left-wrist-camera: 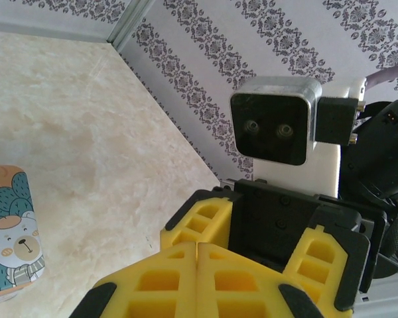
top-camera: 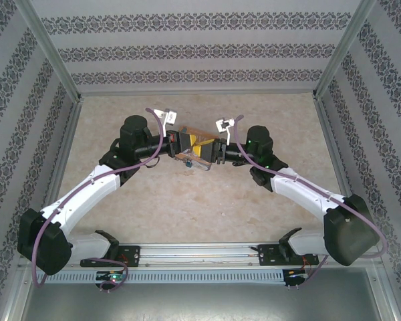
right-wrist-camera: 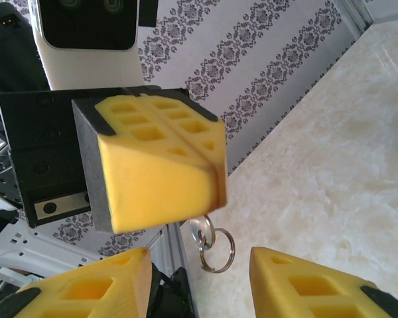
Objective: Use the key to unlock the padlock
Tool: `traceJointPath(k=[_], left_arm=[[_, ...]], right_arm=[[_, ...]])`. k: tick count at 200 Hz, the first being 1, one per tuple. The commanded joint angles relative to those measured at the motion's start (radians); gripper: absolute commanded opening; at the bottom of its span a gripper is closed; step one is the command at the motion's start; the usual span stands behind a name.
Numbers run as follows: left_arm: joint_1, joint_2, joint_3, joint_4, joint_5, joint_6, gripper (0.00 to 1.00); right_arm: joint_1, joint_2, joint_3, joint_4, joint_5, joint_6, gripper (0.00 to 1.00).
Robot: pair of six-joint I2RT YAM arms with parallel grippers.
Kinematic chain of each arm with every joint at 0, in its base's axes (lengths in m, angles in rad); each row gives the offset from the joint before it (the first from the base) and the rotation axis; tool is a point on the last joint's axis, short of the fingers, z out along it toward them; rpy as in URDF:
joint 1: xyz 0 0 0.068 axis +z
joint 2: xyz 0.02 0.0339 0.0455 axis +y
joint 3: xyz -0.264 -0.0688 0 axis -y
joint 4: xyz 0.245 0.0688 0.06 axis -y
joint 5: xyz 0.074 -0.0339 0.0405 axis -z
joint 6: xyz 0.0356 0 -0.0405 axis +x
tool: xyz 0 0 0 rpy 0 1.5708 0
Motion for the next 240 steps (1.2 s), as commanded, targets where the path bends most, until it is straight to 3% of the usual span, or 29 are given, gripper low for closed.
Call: traceJointPath(k=[1,48,100,126,173,184,194,240], left_arm=[[0.007,-0.015,-0.009,0.061,0.020,-0.014,0.00],[0.007,-0.012,-0.014,0.076,0.019,-0.024,0.00],[0.007,-0.012,-0.027,0.096,-0.001,-0.035,0.00],[0.008,-0.015,-0.034,0.106,-0.023,-0.042,0.00],[0.030,-0.056,-0.063,0.120,-0.092,-0.058,0.23],[0.045,-0.077,-0.079,0.118,-0.119,-0.062,0.35],[0.061,-0.099,-0.100,0.112,-0.162,-0.064,0.44],[0.105,-0.221,-0.215,-0.012,-0.393,0.020,0.62]], right_arm=[[0.014,0.018,0.036,0.065,-0.012,0.009,0.40],[0.012,0.052,0.054,0.092,-0.029,0.032,0.25],[0.003,0.041,0.036,0.097,-0.024,0.038,0.00],[-0.009,0.016,0.015,0.086,0.002,0.028,0.00],[-0.020,-0.020,0.017,-0.066,0.042,-0.076,0.00],[-0.024,-0.025,0.019,-0.112,0.057,-0.112,0.00],[-0.028,-0.028,0.028,-0.184,0.074,-0.159,0.00],[-0.042,0.010,0.115,-0.479,0.171,-0.351,0.00]])
